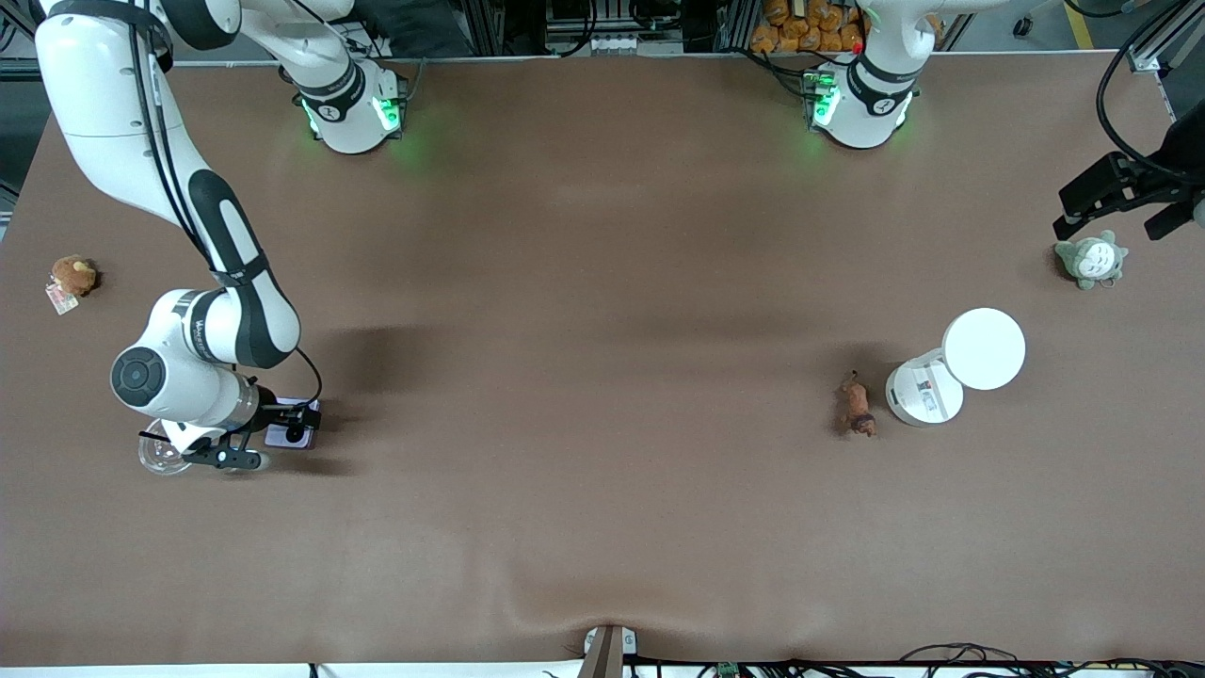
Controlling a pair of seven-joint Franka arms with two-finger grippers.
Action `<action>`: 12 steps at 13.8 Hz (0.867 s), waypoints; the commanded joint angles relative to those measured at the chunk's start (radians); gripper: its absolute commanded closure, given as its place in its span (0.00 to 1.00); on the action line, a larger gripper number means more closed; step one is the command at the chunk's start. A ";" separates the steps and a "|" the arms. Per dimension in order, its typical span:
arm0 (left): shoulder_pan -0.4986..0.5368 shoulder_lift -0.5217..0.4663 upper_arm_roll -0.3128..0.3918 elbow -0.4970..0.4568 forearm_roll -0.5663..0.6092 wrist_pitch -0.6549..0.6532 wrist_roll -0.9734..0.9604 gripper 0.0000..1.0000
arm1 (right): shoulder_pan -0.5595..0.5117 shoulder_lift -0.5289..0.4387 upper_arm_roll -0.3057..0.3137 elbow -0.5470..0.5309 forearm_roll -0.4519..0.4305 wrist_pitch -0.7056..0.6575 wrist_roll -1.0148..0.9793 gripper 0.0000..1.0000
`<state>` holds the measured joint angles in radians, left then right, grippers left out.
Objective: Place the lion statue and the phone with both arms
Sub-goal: 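Lower the phone beside the glass cup and open the right gripper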
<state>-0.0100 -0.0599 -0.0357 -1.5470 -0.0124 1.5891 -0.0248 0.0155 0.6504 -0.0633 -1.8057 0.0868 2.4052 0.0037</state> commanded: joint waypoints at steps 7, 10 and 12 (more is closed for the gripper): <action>-0.014 0.000 0.022 -0.005 -0.001 -0.017 0.028 0.00 | -0.006 -0.020 0.011 -0.007 0.001 -0.026 -0.018 0.00; -0.021 0.002 0.016 -0.007 0.000 -0.031 0.017 0.00 | -0.006 -0.070 0.011 0.000 0.001 -0.078 -0.018 0.00; -0.013 0.015 0.016 -0.005 0.000 -0.031 0.028 0.00 | -0.006 -0.110 0.013 0.015 0.001 -0.144 -0.016 0.00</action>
<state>-0.0261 -0.0545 -0.0221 -1.5573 -0.0124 1.5716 -0.0188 0.0160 0.6035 -0.0590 -1.7866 0.0867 2.3252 -0.0040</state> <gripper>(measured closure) 0.000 0.000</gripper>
